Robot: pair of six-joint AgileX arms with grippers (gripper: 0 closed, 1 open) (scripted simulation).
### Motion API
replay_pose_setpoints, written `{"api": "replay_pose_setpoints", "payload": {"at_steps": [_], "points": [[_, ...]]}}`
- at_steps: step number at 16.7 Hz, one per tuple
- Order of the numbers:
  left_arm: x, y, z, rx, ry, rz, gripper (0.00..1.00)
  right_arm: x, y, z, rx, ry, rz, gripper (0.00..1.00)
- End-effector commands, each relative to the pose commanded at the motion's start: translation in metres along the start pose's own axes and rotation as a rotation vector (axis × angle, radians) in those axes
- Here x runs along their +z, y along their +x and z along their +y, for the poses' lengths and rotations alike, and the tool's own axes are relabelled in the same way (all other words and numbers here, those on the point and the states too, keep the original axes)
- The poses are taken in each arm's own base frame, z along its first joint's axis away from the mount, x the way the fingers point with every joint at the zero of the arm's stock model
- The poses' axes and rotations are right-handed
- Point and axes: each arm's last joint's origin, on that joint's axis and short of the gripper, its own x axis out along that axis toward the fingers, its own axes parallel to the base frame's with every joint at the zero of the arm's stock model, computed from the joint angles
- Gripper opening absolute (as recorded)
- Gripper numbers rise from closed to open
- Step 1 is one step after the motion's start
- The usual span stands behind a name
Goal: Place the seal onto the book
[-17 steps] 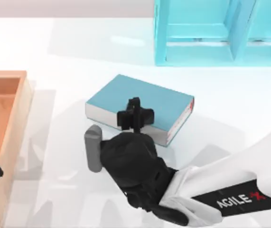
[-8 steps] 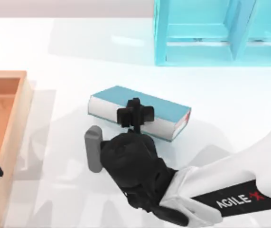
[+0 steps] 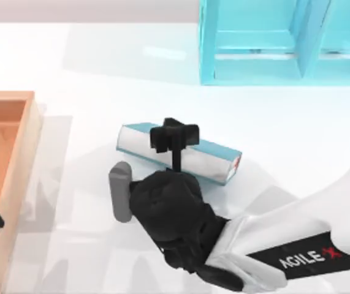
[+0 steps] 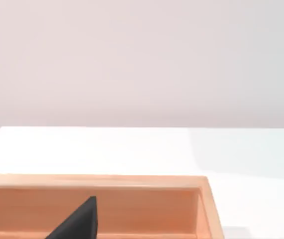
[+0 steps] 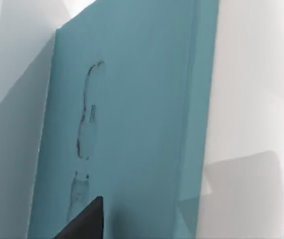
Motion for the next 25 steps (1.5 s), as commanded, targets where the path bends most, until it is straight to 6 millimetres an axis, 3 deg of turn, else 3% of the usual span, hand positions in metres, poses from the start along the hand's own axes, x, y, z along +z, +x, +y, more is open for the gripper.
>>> {"api": "replay_pose_setpoints", "payload": {"at_steps": [5,7,13,18,25], "points": [[0.0,0.0,0.0,0.0,0.0,0.0,1.0,0.0,-0.001,0.001,0.003,-0.002,0.001,1.0],[0.0,0.0,0.0,0.0,0.0,0.0,1.0,0.004,-0.011,0.006,0.01,-0.006,0.007,1.0],[0.0,0.0,0.0,0.0,0.0,0.0,1.0,0.026,-0.089,0.02,0.041,0.017,0.003,1.0],[0.0,0.0,0.0,0.0,0.0,0.0,1.0,0.02,-0.143,0.031,0.007,0.0,0.001,1.0],[0.0,0.0,0.0,0.0,0.0,0.0,1.0,0.016,-0.142,0.03,0.012,0.007,0.005,1.0]]}}
